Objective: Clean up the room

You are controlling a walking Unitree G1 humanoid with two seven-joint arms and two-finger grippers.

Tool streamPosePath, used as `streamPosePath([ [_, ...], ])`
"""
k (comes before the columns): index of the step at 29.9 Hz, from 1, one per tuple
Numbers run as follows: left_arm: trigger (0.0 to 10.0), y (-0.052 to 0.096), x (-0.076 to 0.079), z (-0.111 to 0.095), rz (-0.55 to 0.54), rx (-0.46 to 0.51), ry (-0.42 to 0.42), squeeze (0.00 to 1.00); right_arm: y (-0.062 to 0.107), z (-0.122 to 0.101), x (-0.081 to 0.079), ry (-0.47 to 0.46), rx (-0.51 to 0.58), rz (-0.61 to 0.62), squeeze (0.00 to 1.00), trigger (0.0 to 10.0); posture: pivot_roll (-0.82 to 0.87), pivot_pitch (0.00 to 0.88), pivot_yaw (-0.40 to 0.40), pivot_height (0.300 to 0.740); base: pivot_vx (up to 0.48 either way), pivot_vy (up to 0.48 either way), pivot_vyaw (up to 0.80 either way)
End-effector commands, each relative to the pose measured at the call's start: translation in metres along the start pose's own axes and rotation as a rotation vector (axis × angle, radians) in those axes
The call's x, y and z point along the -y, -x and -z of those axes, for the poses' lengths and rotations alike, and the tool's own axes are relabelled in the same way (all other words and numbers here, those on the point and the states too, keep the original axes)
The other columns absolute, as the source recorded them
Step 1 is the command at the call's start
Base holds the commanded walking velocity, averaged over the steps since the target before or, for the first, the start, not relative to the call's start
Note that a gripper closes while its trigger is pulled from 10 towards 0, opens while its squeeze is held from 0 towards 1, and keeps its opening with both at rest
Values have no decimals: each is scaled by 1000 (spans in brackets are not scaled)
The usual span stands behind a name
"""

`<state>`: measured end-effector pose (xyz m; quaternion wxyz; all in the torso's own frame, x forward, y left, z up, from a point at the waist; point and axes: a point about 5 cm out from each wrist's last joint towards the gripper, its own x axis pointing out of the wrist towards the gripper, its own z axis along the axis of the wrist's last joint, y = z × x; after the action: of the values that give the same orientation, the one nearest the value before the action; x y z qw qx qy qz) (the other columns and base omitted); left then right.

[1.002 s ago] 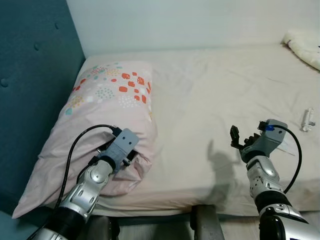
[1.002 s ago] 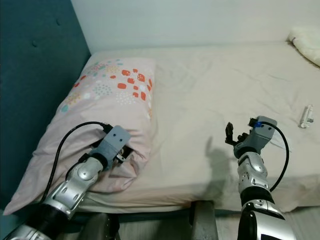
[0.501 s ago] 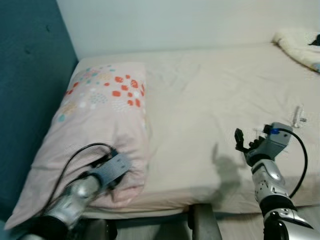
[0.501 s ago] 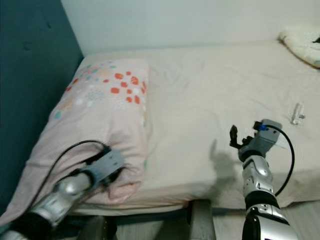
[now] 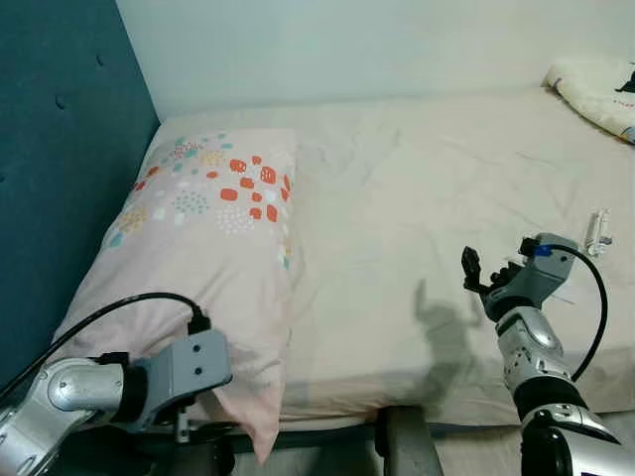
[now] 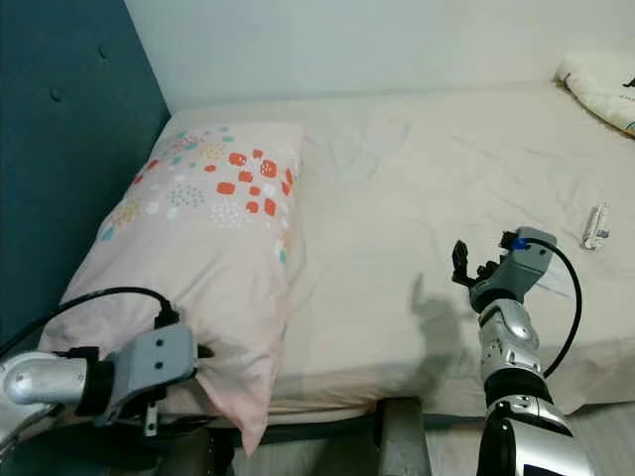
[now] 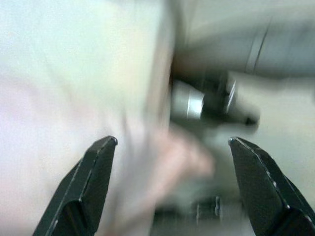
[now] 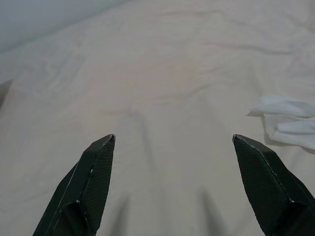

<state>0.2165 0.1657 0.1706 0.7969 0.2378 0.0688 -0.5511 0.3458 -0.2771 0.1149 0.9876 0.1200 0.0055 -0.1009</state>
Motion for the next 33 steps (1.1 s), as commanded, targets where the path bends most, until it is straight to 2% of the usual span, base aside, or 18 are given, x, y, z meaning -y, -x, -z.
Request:
streamPosePath([
  [1, 10000, 0, 0, -8, 9, 79, 21, 0, 1, 4, 0, -2, -15, -4, 0, 10000, 7, 96, -3, 545, 0, 0, 0],
  [3, 10000, -5, -9, -19, -66, 246, 80, 0, 1, 2, 0, 19, -8, -6, 0, 10000, 1, 93, -2, 555, 0, 0, 0],
  [4, 10000, -5, -9, -19, -66, 246, 80, 0, 1, 2, 0, 19, -8, -6, 0, 10000, 1, 93, -2, 555, 0, 0, 0],
  [6, 10000, -10, -28, -24, -241, 396, 159, 0, 1, -1, 1, 23, 2, 0, 0, 10000, 1, 92, -4, 565, 0, 0, 0],
  [8, 10000, -15, -50, -21, -443, 552, 375, 0, 0, -2, 0, 22, 6, 2, 0, 10000, 0, 92, -4, 574, 0, 0, 0],
  [10, 10000, -22, -65, -9, -592, 624, 605, 0, 0, -1, -3, 22, 8, -7, 0, 10000, 0, 92, -4, 584, 0, 0, 0],
  [11, 10000, -25, -68, -1, -644, 614, 678, 0, 0, 0, -5, 21, 8, -13, 0, 10000, 0, 92, -4, 589, 0, 0, 0],
  [12, 10000, -25, -68, -1, -644, 614, 678, 0, 0, 0, -5, 21, 8, -13, 0, 10000, 0, 92, -4, 589, 0, 0, 0],
  [14, 10000, -31, -69, 9, -703, 564, 740, 0, 0, 1, -8, 17, 5, -24, 0, 10000, 0, 88, -9, 599, -240, 0, 0],
  [16, 10000, -42, -65, 17, -740, 519, 730, 0, -1, 4, -13, 16, -1, -44, 0, 10000, 1, 84, -12, 609, -480, 0, 0],
  [19, 10000, -51, -57, 24, -762, 563, 792, 0, -2, 6, -21, 21, -12, -76, 0, 10000, 2, 82, -14, 624, 0, 0, 0],
  [21, 10000, -56, -55, 30, -781, 533, 820, 0, -2, 9, -24, 23, -20, -84, 0, 10000, 0, 72, -14, 634, -197, 0, 0],
  [25, 10000, -58, -53, 31, -781, 527, 808, 0, -1, 12, -27, 22, -28, -91, 0, 10000, 4, 70, -16, 638, -437, 0, 0],
  [27, 10000, -61, -51, 32, -764, 553, 853, 0, 0, 17, -31, 21, -43, -106, 0, 10000, 4, 70, -16, 648, 0, 0, 0],
  [29, 10000, -59, -52, 39, -802, 505, 846, 0, 2, 24, -36, 19, -64, -118, 0, 10000, 10, 62, -17, 658, -240, 0, 0],
  [33, 10000, -54, -53, 49, -856, 500, 849, 0, 6, 34, -38, 16, -99, -123, 0, 10000, 12, 63, -16, 673, -120, 0, 0],
])
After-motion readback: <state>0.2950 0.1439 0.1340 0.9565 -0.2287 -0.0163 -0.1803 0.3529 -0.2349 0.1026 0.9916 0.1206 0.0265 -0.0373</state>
